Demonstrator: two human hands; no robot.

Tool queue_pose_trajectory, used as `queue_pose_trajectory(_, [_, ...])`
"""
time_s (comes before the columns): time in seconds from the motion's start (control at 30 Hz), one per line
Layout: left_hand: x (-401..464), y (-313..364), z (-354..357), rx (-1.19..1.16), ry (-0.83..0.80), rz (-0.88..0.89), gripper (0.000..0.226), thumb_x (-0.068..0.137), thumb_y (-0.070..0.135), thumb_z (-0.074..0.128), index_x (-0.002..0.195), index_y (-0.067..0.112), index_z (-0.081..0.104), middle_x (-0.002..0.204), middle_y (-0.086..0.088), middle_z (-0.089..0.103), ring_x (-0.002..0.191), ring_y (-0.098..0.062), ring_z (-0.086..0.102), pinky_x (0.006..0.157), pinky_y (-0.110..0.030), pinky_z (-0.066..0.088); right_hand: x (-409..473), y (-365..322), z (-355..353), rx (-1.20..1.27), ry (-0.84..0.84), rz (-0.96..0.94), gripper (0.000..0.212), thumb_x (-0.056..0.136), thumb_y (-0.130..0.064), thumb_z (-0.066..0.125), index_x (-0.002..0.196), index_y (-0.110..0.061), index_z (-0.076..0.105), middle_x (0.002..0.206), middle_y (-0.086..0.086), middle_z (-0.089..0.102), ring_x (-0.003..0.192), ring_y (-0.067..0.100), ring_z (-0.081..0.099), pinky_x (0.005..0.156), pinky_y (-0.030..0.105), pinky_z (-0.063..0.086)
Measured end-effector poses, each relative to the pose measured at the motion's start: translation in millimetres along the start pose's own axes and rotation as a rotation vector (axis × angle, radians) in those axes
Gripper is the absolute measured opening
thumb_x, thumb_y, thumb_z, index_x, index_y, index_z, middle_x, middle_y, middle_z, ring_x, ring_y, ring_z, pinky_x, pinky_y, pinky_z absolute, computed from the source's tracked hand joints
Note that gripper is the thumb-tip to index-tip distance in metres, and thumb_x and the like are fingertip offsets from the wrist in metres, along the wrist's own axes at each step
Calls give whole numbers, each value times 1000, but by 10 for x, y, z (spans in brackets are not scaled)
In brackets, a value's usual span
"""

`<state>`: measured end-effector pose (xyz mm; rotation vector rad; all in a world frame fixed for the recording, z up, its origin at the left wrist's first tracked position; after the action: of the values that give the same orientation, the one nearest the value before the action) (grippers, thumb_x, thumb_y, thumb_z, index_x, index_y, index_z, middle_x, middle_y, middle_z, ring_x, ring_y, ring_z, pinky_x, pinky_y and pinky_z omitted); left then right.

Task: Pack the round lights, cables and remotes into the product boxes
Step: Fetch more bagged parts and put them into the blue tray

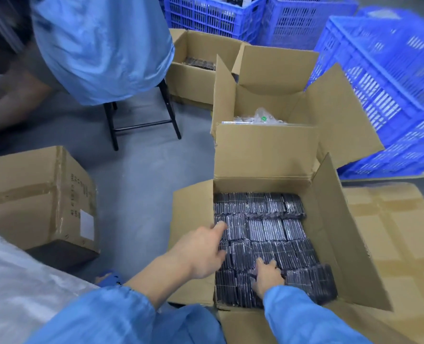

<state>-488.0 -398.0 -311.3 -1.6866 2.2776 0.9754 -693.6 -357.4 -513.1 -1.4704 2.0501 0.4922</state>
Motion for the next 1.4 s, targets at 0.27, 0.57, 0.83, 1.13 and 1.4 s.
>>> queue_pose_trajectory(0.27, [78, -53, 92, -316, -190, -170, 113, 66, 71, 75, 154, 25, 20, 136, -1, 53, 126, -18, 52, 104, -38, 46, -721, -785, -1067, 1611, -182, -474, 49, 65, -22, 84, 110, -22, 63, 113, 5, 66, 103, 23, 65, 85, 38, 54])
queue_pose_trajectory(0.57, [-114, -156, -186, -968, -129, -253, 67, 65, 63, 78, 124, 39, 58, 110, 15, 72, 102, -9, 68, 86, -36, 59, -201, -475, -1062, 908, -39, -293, 63, 84, -56, 66, 135, -23, 52, 139, 6, 53, 133, 28, 47, 102, 41, 44])
queue_pose_trajectory(0.83, [-168, -236, 63, -1153, -134, -303, 72, 60, 36, 79, 126, 44, 52, 106, 14, 73, 99, -12, 70, 97, -38, 51, 168, 698, 224, -430, -58, -48, 55, 89, -34, 60, 140, -25, 43, 152, 14, 25, 144, 34, 17, 114, 49, 26])
queue_pose_trajectory(1.13, [-135, -272, 105, -1386, -29, -385, 46, 73, 16, 77, 117, 22, 66, 110, -1, 74, 97, -20, 67, 103, -40, 43, 383, 950, 41, -459, -40, 23, 52, 95, -32, 49, 144, -30, 32, 154, 15, 26, 144, 38, 17, 113, 54, 22])
queue_pose_trajectory(1.4, [-114, -179, 26, -1718, 25, -327, 45, 68, 25, 65, 111, 13, 67, 107, -11, 71, 92, -28, 66, 75, -36, 56, 213, 781, 32, -85, -58, -46, 51, 88, -21, 63, 133, -34, 42, 139, 8, 31, 122, 29, 39, 105, 40, 43])
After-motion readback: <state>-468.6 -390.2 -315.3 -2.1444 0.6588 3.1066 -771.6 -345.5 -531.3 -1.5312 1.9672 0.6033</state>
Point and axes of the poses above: each hand's wrist, its own x-axis towards the middle knuckle, its own z-axis out of the palm, y = z × x, the point moved 9 cm from there along x, towards the middle knuckle
